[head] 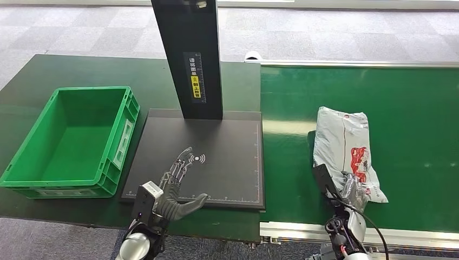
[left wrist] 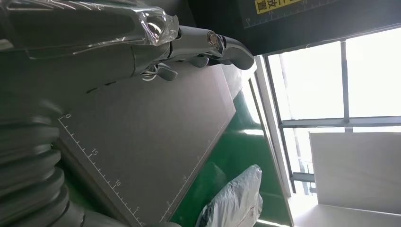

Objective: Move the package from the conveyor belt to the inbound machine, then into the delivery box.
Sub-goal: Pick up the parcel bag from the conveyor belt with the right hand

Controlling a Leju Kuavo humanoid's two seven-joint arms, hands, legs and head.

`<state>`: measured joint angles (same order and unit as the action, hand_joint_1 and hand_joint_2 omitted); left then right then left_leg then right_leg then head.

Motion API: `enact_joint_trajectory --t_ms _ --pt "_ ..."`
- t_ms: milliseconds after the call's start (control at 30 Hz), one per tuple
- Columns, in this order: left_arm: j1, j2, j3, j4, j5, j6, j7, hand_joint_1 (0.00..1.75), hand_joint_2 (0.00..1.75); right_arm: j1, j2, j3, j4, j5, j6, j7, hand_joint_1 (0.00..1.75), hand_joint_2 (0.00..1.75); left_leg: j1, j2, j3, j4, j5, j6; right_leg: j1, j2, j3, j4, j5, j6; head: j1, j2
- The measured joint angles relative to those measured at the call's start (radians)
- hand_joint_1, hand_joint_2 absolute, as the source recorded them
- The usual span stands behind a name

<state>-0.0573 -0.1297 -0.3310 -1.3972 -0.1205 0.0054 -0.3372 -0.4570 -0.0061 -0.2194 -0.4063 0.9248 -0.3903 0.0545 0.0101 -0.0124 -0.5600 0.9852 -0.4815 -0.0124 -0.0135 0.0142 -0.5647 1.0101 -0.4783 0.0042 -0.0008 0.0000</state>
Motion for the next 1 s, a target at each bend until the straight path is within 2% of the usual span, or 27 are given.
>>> enact_joint_trajectory --t_ms 333,600,733,833,1000 --pt "0.0 0.0 0.0 0.0 0.001 -0.003 0.0 0.0 1.75 -0.01 -0.001 -0.033 0.0 -0.02 -0.002 -0.029 1.75 1.75 0.0 0.0 0.001 0.0 0.0 0.0 0.0 0.0 0.0 0.0 0.0 0.0 0.0 0.0" --pt "0.003 0.0 0.0 0.0 0.004 -0.003 0.0 0.0 1.75 0.018 0.027 -0.075 -0.062 -0.23 0.028 -0.25 1.75 1.75 0.0 0.0 -0.001 0.0 0.0 0.0 0.0 0.0 0.0 0.0 0.0 0.0 0.0 0.0" --pt "0.013 0.002 0.003 -0.012 0.008 0.013 0.0 0.0 1.75 0.088 0.057 -0.032 -0.273 -0.329 0.006 -0.35 1.75 1.75 0.0 -0.001 -0.002 0.0 0.0 0.0 0.0 0.0 -0.002 0.0 0.0 0.0 0.0 0.0" --pt "0.024 0.003 0.014 -0.026 0.008 0.033 -0.003 0.0 1.75 0.158 0.067 0.059 -0.527 -0.383 0.006 -0.348 1.75 1.75 0.0 0.0 -0.004 0.0 0.0 0.0 0.0 0.0 -0.004 0.0 0.0 0.0 0.0 0.0" --pt "0.027 0.007 0.038 -0.036 0.005 0.078 -0.025 0.0 1.75 0.256 0.064 0.222 -0.911 -0.481 0.083 -0.342 1.75 1.75 0.0 0.0 -0.005 0.0 0.0 0.0 0.001 0.0 -0.006 0.0 0.0 0.0 0.0 0.0"
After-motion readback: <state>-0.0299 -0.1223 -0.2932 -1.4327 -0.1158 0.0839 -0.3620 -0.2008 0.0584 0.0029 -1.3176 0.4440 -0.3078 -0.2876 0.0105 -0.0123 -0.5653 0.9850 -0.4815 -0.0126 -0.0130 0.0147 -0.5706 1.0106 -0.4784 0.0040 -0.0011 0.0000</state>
